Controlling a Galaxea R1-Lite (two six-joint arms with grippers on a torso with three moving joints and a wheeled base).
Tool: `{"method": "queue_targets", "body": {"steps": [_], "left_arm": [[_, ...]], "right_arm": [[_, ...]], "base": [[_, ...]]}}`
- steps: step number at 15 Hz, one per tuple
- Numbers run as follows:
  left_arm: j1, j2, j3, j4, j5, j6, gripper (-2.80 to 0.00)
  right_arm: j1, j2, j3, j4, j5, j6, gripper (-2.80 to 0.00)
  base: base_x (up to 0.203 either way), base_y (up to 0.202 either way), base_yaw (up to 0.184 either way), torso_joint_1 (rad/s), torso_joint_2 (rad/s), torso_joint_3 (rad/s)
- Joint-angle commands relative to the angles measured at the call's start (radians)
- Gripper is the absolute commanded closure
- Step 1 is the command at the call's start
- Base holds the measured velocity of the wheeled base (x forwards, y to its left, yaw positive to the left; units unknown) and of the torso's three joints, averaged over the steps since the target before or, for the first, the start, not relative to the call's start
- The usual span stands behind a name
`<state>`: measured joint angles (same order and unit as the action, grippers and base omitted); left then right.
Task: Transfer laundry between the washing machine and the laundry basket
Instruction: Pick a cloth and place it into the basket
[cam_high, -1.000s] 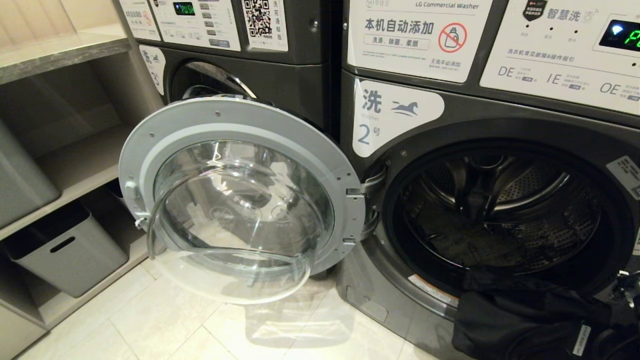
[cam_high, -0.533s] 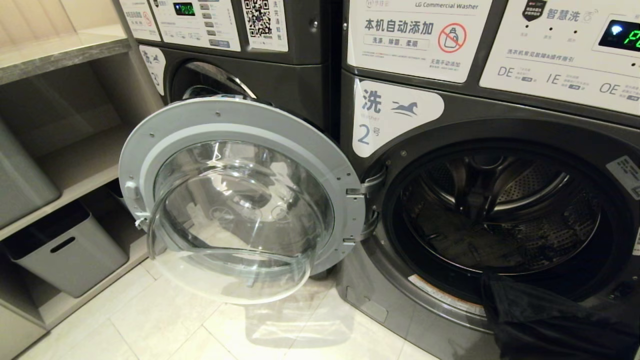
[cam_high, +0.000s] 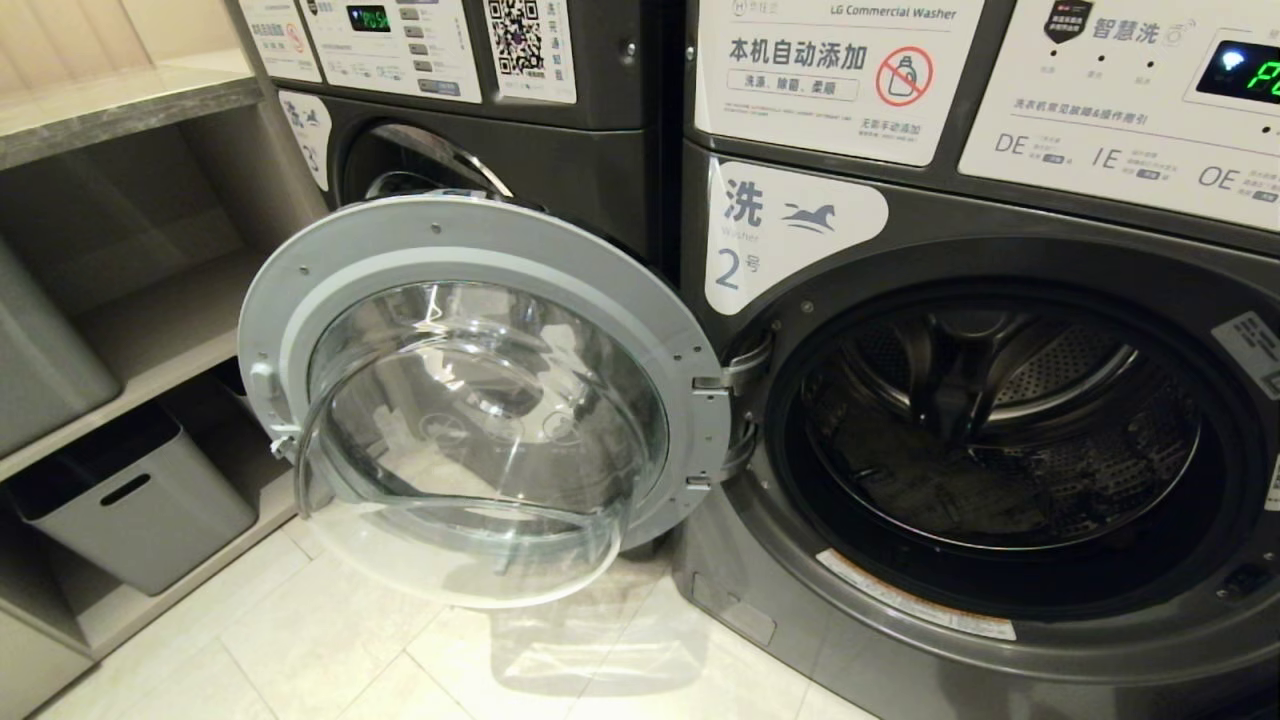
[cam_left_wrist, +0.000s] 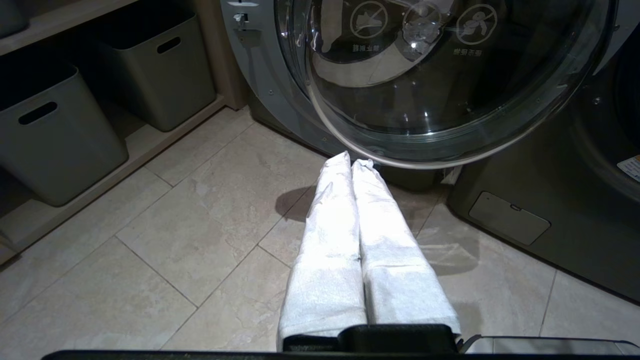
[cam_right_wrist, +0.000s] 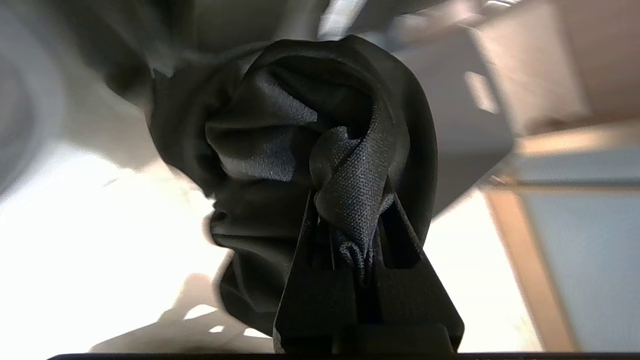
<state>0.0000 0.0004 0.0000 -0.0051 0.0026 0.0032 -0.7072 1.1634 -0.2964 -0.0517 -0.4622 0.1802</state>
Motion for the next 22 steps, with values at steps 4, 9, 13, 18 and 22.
{"method": "queue_targets", "body": {"steps": [4, 9, 13, 18, 22], "left_arm": [[0.0, 0.0, 0.0, 0.0, 0.0, 0.0, 0.0], [0.0, 0.0, 0.0, -0.001, 0.0, 0.0, 0.0], [0.0, 0.0, 0.0, -0.001, 0.0, 0.0, 0.0], [0.0, 0.0, 0.0, 0.0, 0.0, 0.0, 0.0], [0.0, 0.0, 0.0, -0.001, 0.0, 0.0, 0.0]], "right_arm": [[-0.268, -0.027, -0.068, 0.017, 0.01, -0.119, 0.0], [-0.492, -0.006, -0.134, 0.018, 0.014, -0.201, 0.0], [-0.616, 0.028, -0.15, 0.015, 0.018, -0.196, 0.0], [-0.751, 0.186, -0.249, -0.005, 0.063, -0.174, 0.0], [-0.809, 0.368, -0.358, -0.112, 0.077, -0.158, 0.0]], "base": [[0.0, 0.0, 0.0, 0.0, 0.0, 0.0], [0.0, 0.0, 0.0, 0.0, 0.0, 0.0], [0.0, 0.0, 0.0, 0.0, 0.0, 0.0], [0.0, 0.0, 0.0, 0.0, 0.0, 0.0], [0.0, 0.0, 0.0, 0.0, 0.0, 0.0]]}}
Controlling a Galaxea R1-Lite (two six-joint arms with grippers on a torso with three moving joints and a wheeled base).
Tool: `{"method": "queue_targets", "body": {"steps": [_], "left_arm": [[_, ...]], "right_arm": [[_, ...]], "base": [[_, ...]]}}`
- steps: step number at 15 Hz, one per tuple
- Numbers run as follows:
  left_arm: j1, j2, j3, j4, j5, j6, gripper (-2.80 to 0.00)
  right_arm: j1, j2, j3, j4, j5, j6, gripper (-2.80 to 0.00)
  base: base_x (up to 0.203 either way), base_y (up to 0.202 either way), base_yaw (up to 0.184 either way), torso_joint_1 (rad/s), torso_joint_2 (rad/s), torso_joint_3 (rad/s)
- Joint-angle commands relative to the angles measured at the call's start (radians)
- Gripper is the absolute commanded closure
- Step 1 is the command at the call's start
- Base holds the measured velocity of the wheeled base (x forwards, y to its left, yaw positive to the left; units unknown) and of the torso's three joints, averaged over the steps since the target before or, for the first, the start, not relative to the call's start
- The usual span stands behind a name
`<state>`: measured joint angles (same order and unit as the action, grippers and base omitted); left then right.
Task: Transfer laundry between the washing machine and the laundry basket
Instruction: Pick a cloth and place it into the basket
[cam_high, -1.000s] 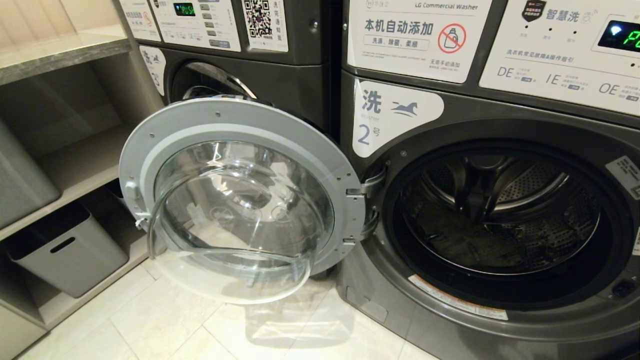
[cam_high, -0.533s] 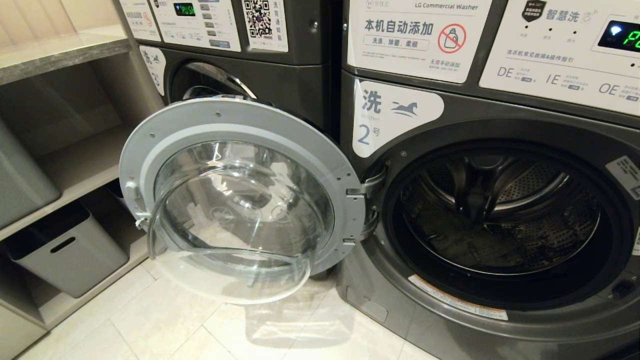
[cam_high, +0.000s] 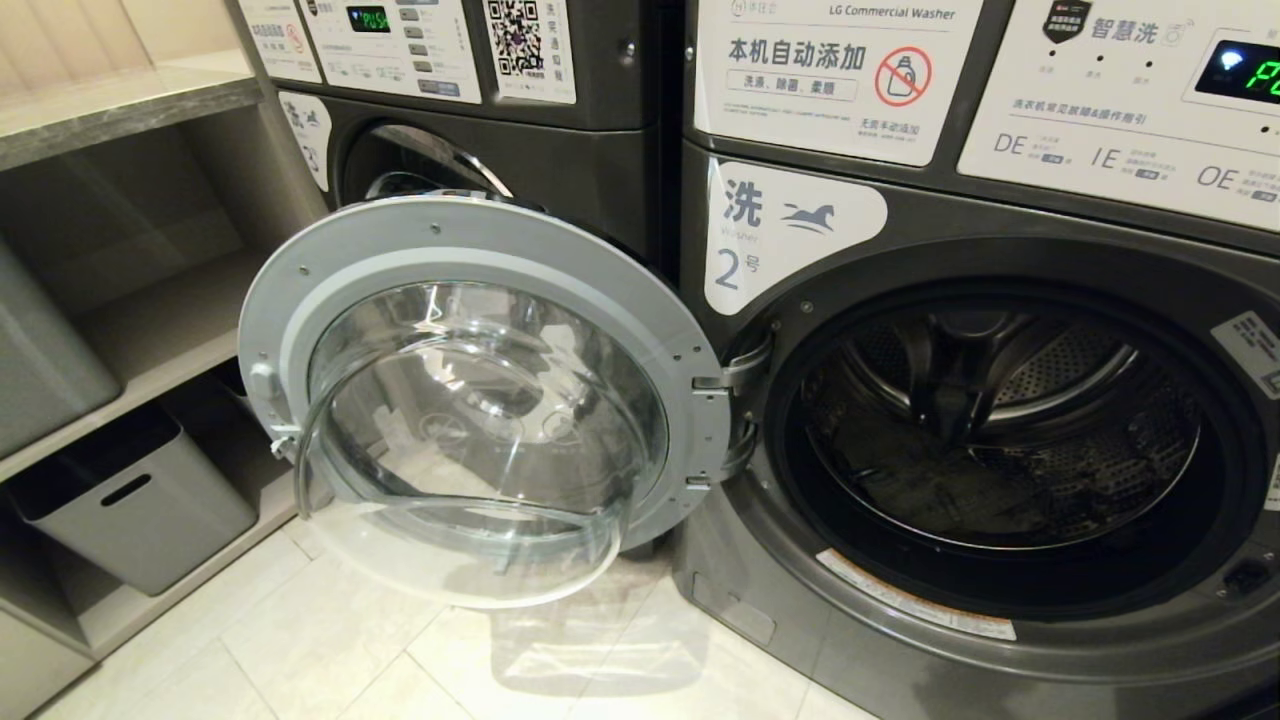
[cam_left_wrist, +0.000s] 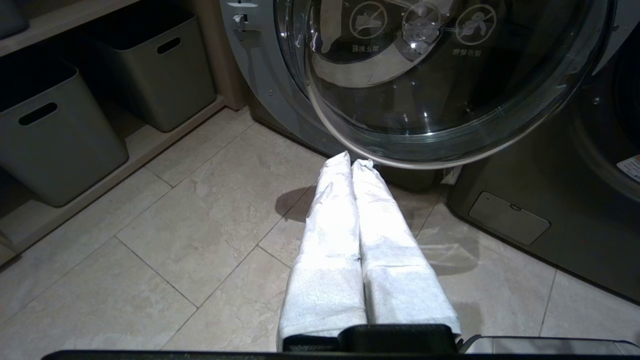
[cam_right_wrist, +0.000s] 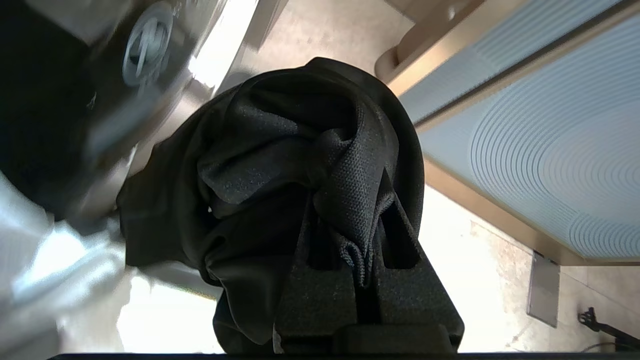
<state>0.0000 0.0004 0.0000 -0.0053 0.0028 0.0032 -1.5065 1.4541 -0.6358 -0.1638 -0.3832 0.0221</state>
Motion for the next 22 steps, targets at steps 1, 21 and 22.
{"method": "queue_targets", "body": {"steps": [1, 21, 22], "left_arm": [[0.0, 0.0, 0.0, -0.001, 0.0, 0.0, 0.0], [0.0, 0.0, 0.0, 0.0, 0.0, 0.0, 0.0], [0.0, 0.0, 0.0, 0.0, 0.0, 0.0, 0.0]], "right_arm": [[-0.025, 0.121, -0.055, -0.013, -0.001, 0.0, 0.0], [-0.219, 0.154, -0.15, -0.036, 0.162, -0.136, -2.8], [-0.218, 0.109, -0.112, -0.036, 0.189, -0.161, -2.8]], "base": [[0.0, 0.0, 0.0, 0.0, 0.0, 0.0], [0.0, 0.0, 0.0, 0.0, 0.0, 0.0], [0.0, 0.0, 0.0, 0.0, 0.0, 0.0]]}}
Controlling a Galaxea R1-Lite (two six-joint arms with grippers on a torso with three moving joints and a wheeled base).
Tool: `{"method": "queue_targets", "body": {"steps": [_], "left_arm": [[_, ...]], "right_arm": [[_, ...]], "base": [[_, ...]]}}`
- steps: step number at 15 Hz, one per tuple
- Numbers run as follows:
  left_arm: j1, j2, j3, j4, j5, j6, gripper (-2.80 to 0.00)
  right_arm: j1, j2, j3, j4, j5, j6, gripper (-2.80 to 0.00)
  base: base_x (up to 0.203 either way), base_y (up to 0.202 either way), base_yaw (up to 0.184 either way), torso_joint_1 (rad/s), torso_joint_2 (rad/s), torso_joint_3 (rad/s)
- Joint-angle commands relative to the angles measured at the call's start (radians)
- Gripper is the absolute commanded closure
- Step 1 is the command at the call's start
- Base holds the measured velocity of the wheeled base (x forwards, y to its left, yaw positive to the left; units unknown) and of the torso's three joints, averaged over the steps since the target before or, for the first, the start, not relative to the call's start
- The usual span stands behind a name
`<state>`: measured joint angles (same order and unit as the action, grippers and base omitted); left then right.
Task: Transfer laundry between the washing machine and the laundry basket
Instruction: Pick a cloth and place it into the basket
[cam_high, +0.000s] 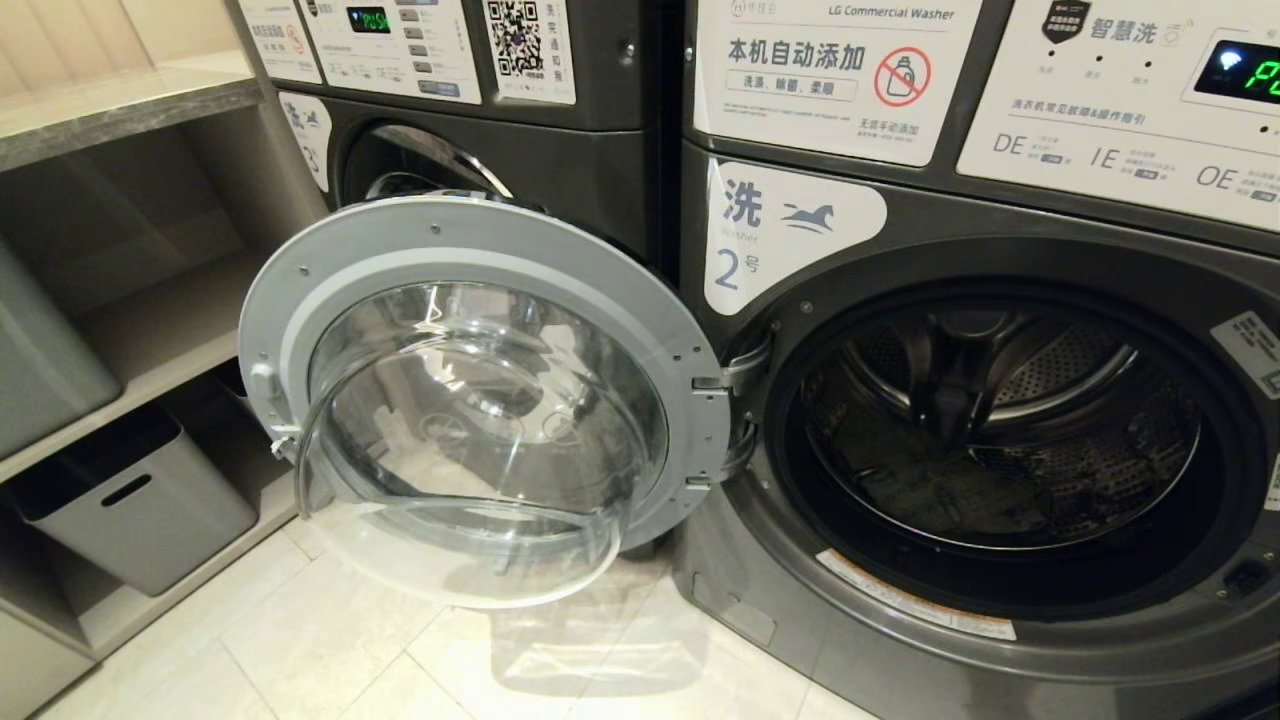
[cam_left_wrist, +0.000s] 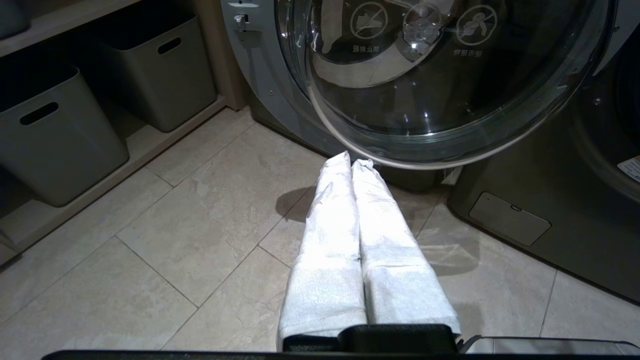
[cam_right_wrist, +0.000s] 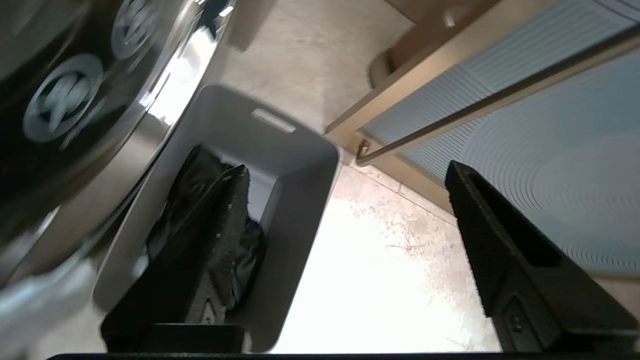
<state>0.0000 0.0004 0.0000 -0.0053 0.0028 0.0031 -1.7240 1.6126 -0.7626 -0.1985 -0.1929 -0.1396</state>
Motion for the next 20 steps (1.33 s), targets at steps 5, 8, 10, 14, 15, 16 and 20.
{"method": "queue_targets", "body": {"steps": [5, 8, 10, 14, 15, 16, 20], "left_arm": [[0.0, 0.0, 0.0, -0.001, 0.0, 0.0, 0.0], [0.0, 0.0, 0.0, -0.001, 0.0, 0.0, 0.0], [0.0, 0.0, 0.0, 0.0, 0.0, 0.0, 0.0], [0.0, 0.0, 0.0, -0.001, 0.0, 0.0, 0.0], [0.0, 0.0, 0.0, -0.001, 0.0, 0.0, 0.0], [0.0, 0.0, 0.0, 0.001, 0.0, 0.0, 0.0], [0.0, 0.0, 0.0, -0.001, 0.0, 0.0, 0.0]], "right_arm": [[0.031, -0.317, 0.307, 0.0, 0.058, -0.059, -2.8], [0.148, -0.458, 0.497, 0.0, 0.057, -0.07, -2.8], [0.292, -0.52, 0.601, -0.001, 0.058, -0.069, -2.8], [0.645, -0.596, 0.746, -0.004, 0.105, -0.068, -2.8], [0.734, -0.593, 0.755, -0.015, 0.13, -0.068, -2.8], [0.807, -0.578, 0.755, -0.044, 0.148, -0.067, -2.8], [1.094, -0.435, 0.709, -0.203, 0.179, -0.066, -2.8]], "base": [[0.0, 0.0, 0.0, 0.0, 0.0, 0.0], [0.0, 0.0, 0.0, 0.0, 0.0, 0.0], [0.0, 0.0, 0.0, 0.0, 0.0, 0.0], [0.0, 0.0, 0.0, 0.0, 0.0, 0.0], [0.0, 0.0, 0.0, 0.0, 0.0, 0.0], [0.0, 0.0, 0.0, 0.0, 0.0, 0.0], [0.0, 0.0, 0.0, 0.0, 0.0, 0.0]]}}
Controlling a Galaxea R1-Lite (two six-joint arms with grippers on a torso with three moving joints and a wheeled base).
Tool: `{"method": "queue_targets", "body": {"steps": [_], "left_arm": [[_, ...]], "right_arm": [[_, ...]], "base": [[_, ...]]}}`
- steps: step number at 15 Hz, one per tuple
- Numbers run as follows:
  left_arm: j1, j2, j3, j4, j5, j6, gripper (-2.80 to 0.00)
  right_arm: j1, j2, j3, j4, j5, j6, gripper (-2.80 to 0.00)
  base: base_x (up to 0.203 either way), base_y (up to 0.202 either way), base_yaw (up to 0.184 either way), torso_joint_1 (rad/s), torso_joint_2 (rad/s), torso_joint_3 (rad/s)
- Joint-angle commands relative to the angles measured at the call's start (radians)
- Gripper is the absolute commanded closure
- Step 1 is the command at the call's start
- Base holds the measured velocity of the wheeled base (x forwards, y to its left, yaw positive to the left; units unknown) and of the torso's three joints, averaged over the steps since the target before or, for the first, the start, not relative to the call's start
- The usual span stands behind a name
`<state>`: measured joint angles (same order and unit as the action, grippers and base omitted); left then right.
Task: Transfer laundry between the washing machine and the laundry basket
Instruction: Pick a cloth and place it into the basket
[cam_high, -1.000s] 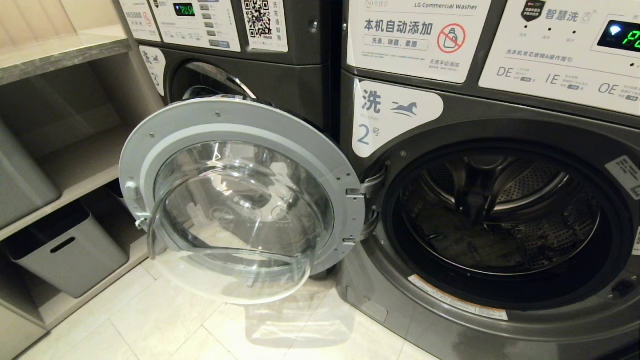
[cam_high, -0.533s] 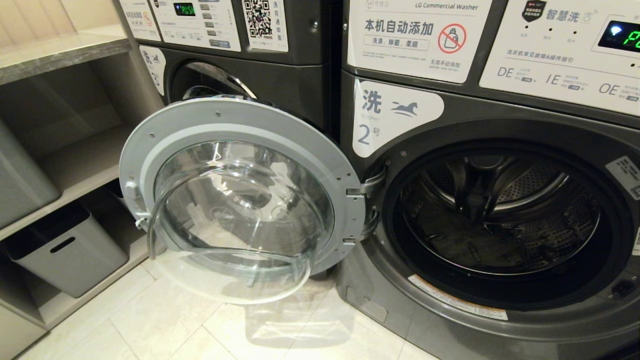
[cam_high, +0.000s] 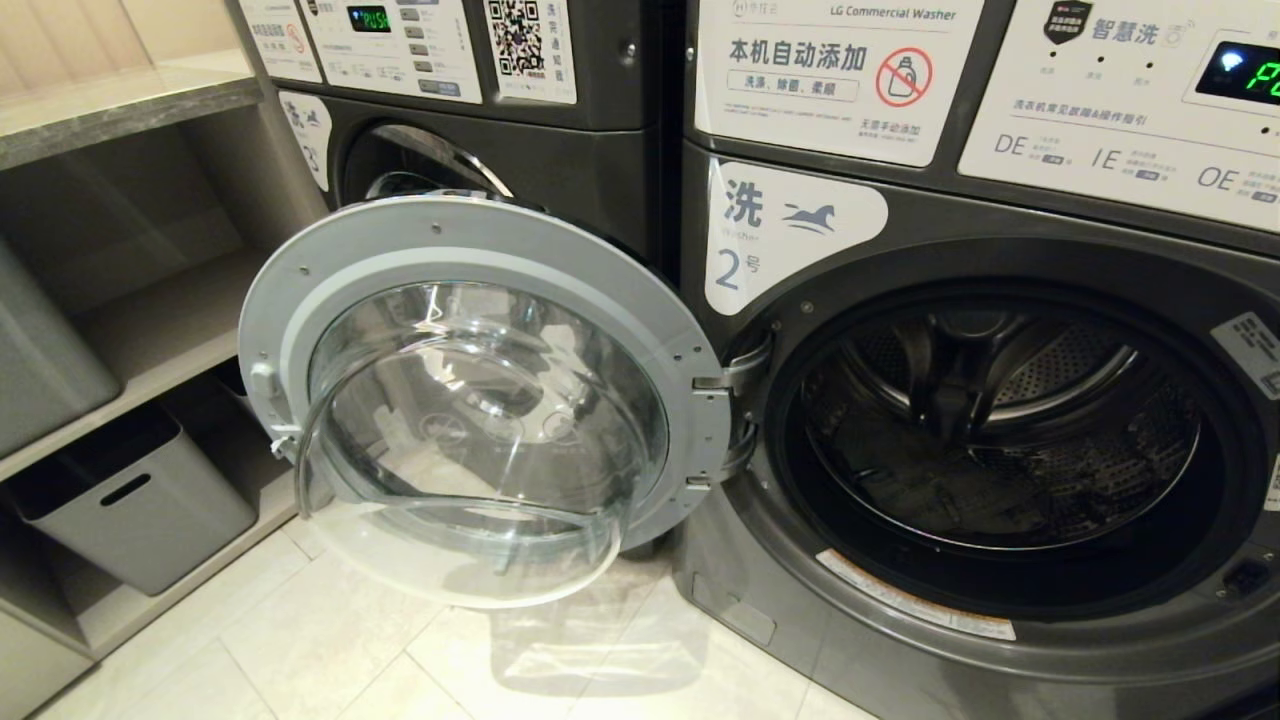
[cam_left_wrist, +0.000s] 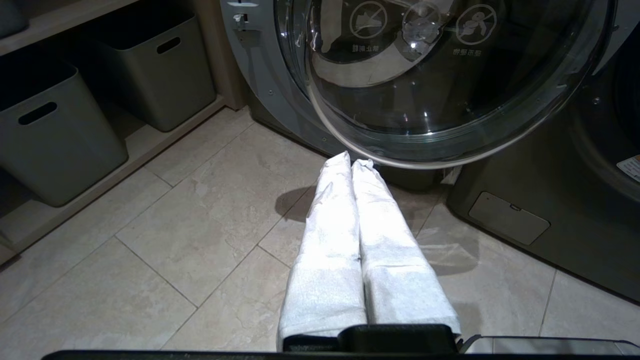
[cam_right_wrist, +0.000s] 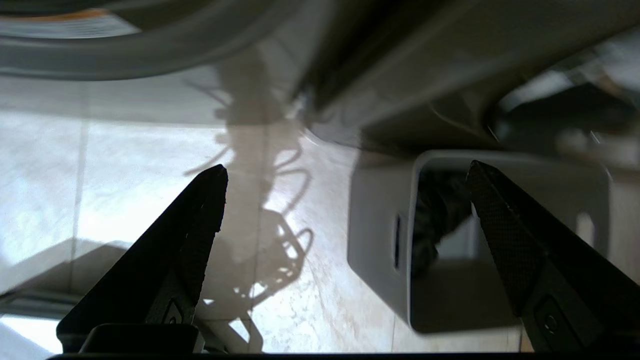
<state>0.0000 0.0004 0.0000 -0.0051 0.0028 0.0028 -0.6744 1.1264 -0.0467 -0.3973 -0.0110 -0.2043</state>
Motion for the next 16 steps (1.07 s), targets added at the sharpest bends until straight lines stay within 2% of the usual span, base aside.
{"method": "queue_targets", "body": {"steps": [1, 4, 7, 11, 13, 16], "left_arm": [[0.0, 0.0, 0.0, -0.001, 0.0, 0.0, 0.0], [0.0, 0.0, 0.0, -0.001, 0.0, 0.0, 0.0], [0.0, 0.0, 0.0, 0.001, 0.0, 0.0, 0.0], [0.0, 0.0, 0.0, -0.001, 0.0, 0.0, 0.0], [0.0, 0.0, 0.0, -0.001, 0.0, 0.0, 0.0], [0.0, 0.0, 0.0, -0.001, 0.0, 0.0, 0.0]], "right_arm": [[0.12, 0.072, -0.02, -0.015, 0.01, -0.002, -2.8], [0.353, 0.107, -0.044, -0.026, 0.054, -0.006, -2.8], [0.585, 0.127, -0.04, -0.033, 0.063, -0.003, -2.8], [0.843, 0.214, -0.052, -0.126, 0.069, 0.017, -2.8], [0.882, 0.296, -0.091, -0.173, 0.07, 0.022, -2.8], [0.892, 0.386, -0.166, -0.221, 0.068, 0.021, -2.8]], "base": [[0.0, 0.0, 0.0, 0.0, 0.0, 0.0], [0.0, 0.0, 0.0, 0.0, 0.0, 0.0], [0.0, 0.0, 0.0, 0.0, 0.0, 0.0], [0.0, 0.0, 0.0, 0.0, 0.0, 0.0], [0.0, 0.0, 0.0, 0.0, 0.0, 0.0], [0.0, 0.0, 0.0, 0.0, 0.0, 0.0]]}}
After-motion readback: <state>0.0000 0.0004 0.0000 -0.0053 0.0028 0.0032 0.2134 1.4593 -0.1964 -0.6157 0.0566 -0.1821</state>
